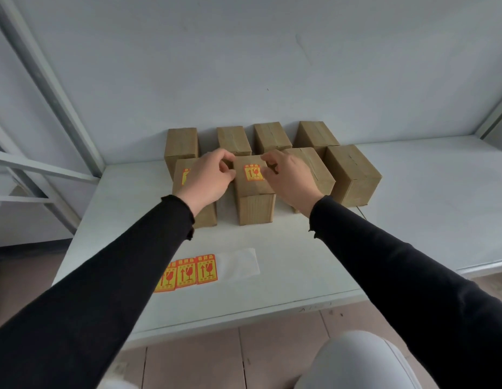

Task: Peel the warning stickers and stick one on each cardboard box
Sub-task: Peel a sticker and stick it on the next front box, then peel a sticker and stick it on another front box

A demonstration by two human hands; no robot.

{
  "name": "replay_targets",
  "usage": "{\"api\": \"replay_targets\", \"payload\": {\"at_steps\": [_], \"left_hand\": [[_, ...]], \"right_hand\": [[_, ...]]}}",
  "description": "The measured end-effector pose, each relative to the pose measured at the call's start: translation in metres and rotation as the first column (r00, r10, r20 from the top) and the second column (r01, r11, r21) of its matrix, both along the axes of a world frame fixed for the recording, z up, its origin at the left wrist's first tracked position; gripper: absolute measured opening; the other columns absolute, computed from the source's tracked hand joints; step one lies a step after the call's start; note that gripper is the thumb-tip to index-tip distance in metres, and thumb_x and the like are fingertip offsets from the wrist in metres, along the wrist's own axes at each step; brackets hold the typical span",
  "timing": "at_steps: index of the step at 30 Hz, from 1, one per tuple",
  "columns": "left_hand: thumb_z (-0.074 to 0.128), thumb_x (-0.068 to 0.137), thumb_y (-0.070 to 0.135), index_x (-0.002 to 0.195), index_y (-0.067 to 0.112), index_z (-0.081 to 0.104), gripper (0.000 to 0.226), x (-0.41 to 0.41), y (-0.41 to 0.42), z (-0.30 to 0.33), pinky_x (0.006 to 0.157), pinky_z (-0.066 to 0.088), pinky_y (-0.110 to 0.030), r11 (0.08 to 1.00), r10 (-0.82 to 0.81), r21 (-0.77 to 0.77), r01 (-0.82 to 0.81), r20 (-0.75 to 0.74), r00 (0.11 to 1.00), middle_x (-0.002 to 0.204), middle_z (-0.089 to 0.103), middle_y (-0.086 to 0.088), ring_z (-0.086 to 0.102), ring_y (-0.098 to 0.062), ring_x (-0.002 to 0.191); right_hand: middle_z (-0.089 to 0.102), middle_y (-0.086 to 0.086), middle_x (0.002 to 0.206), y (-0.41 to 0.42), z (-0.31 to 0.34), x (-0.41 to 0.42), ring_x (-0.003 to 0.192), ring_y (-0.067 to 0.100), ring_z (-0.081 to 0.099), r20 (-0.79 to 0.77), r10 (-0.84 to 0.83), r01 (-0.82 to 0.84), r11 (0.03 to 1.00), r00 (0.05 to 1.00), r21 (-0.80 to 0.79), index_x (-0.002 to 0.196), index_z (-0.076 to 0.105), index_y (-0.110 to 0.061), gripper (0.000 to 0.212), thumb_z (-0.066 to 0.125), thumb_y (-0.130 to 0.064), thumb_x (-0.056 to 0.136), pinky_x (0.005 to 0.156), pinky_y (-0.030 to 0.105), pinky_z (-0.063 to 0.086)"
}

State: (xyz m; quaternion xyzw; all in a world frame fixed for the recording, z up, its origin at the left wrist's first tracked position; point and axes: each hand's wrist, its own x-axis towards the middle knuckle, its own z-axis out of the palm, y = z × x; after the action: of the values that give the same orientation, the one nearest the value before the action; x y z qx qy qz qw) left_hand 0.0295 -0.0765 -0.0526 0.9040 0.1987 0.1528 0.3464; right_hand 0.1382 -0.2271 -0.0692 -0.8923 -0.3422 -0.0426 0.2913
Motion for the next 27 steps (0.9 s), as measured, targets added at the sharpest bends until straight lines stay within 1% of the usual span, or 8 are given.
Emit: {"api": "replay_targets", "payload": {"at_steps": [2,5,9,12,15,19,23,27], "left_hand": [[0.059,0.099,0.022,0.118,0.026,0.061,0.02,-0.026,-0.003,0.002,0.068,0.048,-0.02,1.0,-0.013,0.02,0.013,0.026,1.0,0.104,0.062,0.008,0.061,-0.01,0.09],[0.061,0.098,0.02,0.106,0.024,0.066,0.01,-0.065,-0.012,-0.011,0.063,0.043,-0.013,0.998,-0.055,0.028,0.054,0.035,0.998,0.098,0.065,0.012,0.06,-0.002,0.085],[0.066,0.093,0.02,0.1,0.022,0.067,0.007,-0.101,-0.012,-0.056,0.077,0.051,-0.029,0.994,-0.048,0.097,0.058,-0.1,0.994,0.097,0.066,0.008,0.062,-0.013,0.091],[0.067,0.092,0.026,0.112,0.025,0.062,0.02,-0.117,-0.003,-0.091,0.089,0.049,-0.035,0.976,-0.006,0.208,0.07,-0.295,0.955,0.113,0.059,0.003,0.055,-0.019,0.107],[0.063,0.092,0.037,0.119,0.025,0.057,0.03,-0.126,0.003,-0.108,0.088,0.047,-0.038,0.944,0.069,0.322,0.066,-0.39,0.918,0.122,0.055,0.0,0.049,-0.024,0.115],[0.059,0.091,0.051,0.116,0.027,0.053,0.035,-0.129,0.005,-0.11,0.087,0.041,-0.041,0.922,0.125,0.382,0.054,-0.429,0.895,0.118,0.057,0.003,0.05,-0.024,0.113],[0.055,0.093,0.055,0.107,0.031,0.061,0.029,-0.128,0.007,-0.111,0.087,0.035,-0.042,0.95,0.102,0.306,0.057,-0.482,0.87,0.108,0.064,0.007,0.05,-0.025,0.113],[0.053,0.096,0.051,0.099,0.034,0.066,0.022,-0.128,0.009,-0.109,0.087,0.032,-0.042,0.986,0.054,0.163,0.016,-0.414,0.909,0.103,0.066,0.011,0.056,-0.022,0.107]], "right_hand": [[0.063,-0.002,0.112,-0.009,0.004,-0.02,0.102,0.016,0.058,0.099,0.043,-0.051,0.996,0.994,0.079,0.12,0.065,-0.022,0.025,0.055,-0.026,0.097,0.085,0.032,0.053],[0.063,-0.001,0.102,-0.016,-0.003,-0.053,0.091,0.016,0.058,0.157,0.15,-0.163,0.984,0.976,0.077,0.108,0.069,-0.018,0.018,0.056,-0.021,0.096,0.076,0.031,0.052],[0.065,-0.002,0.101,-0.012,-0.037,-0.087,0.09,0.018,0.06,0.022,0.255,-0.254,0.966,0.967,-0.039,0.102,0.068,-0.017,0.014,0.057,-0.02,0.095,0.074,0.033,0.052],[0.067,-0.002,0.099,-0.007,-0.065,-0.106,0.087,0.017,0.061,-0.101,0.266,-0.276,0.955,0.959,-0.108,0.103,0.067,-0.017,0.012,0.059,-0.02,0.094,0.073,0.029,0.05],[0.064,-0.001,0.099,-0.001,-0.083,-0.122,0.084,0.017,0.056,-0.162,0.262,-0.284,0.95,0.951,-0.13,0.104,0.064,-0.016,0.013,0.061,-0.021,0.093,0.069,0.027,0.042],[0.06,0.001,0.1,0.0,-0.1,-0.134,0.089,0.019,0.053,-0.171,0.247,-0.272,0.951,0.954,-0.147,0.107,0.06,-0.015,0.019,0.064,-0.024,0.09,0.071,0.029,0.043],[0.053,-0.004,0.094,-0.003,-0.107,-0.137,0.086,0.016,0.049,-0.149,0.216,-0.235,0.964,0.965,-0.122,0.108,0.06,-0.015,0.019,0.062,-0.021,0.09,0.068,0.027,0.038],[0.054,-0.008,0.093,-0.007,-0.102,-0.139,0.083,0.012,0.05,-0.126,0.191,-0.196,0.98,0.973,-0.033,0.107,0.062,-0.019,0.015,0.061,-0.021,0.092,0.067,0.024,0.041]]}}
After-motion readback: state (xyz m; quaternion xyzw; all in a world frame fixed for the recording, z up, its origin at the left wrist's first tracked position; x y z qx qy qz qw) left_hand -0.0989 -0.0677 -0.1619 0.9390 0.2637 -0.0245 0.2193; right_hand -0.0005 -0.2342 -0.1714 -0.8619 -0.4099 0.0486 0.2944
